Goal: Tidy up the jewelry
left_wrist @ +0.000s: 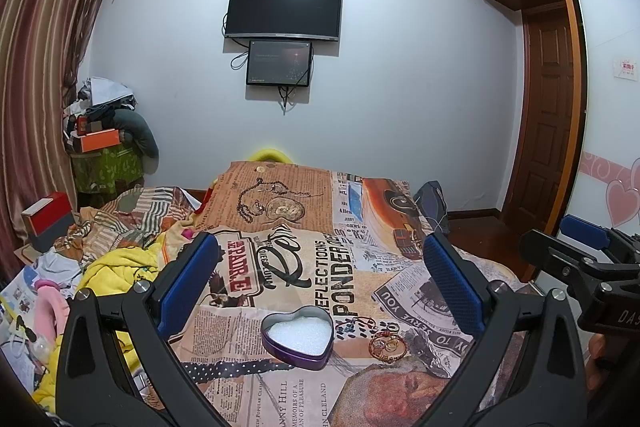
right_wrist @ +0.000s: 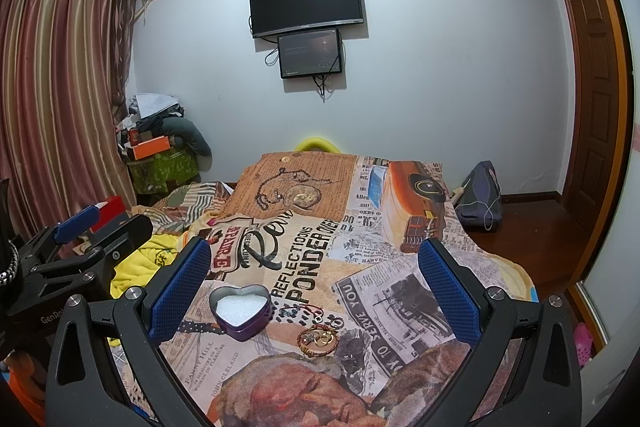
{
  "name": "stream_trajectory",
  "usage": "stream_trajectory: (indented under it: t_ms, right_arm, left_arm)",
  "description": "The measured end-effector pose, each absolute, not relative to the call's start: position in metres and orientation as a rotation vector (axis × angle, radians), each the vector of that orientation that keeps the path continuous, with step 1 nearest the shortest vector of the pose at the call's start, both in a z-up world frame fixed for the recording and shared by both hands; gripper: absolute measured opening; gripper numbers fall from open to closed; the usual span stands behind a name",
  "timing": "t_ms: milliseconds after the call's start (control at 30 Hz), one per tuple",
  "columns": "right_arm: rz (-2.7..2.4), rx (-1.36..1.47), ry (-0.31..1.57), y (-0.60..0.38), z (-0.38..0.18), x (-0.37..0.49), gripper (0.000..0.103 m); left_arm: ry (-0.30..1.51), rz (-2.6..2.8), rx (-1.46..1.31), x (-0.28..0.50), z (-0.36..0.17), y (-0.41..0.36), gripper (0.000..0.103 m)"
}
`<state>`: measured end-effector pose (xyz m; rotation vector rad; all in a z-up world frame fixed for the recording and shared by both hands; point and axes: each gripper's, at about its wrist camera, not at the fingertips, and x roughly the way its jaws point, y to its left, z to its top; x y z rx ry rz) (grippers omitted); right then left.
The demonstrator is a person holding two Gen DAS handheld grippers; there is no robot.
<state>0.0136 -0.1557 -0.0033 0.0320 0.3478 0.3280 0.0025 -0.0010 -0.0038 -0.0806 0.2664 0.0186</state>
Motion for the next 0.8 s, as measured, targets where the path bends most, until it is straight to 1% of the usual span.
stream_trajectory:
  t_ms: [800]
  right_arm:
    - [0.327, 0.042, 0.381, -0.159, -0.013, 0.025, 0.103]
  left_arm:
    - [0.286, 0.026, -0.064, 0.015, -0.008, -0.004, 0.103]
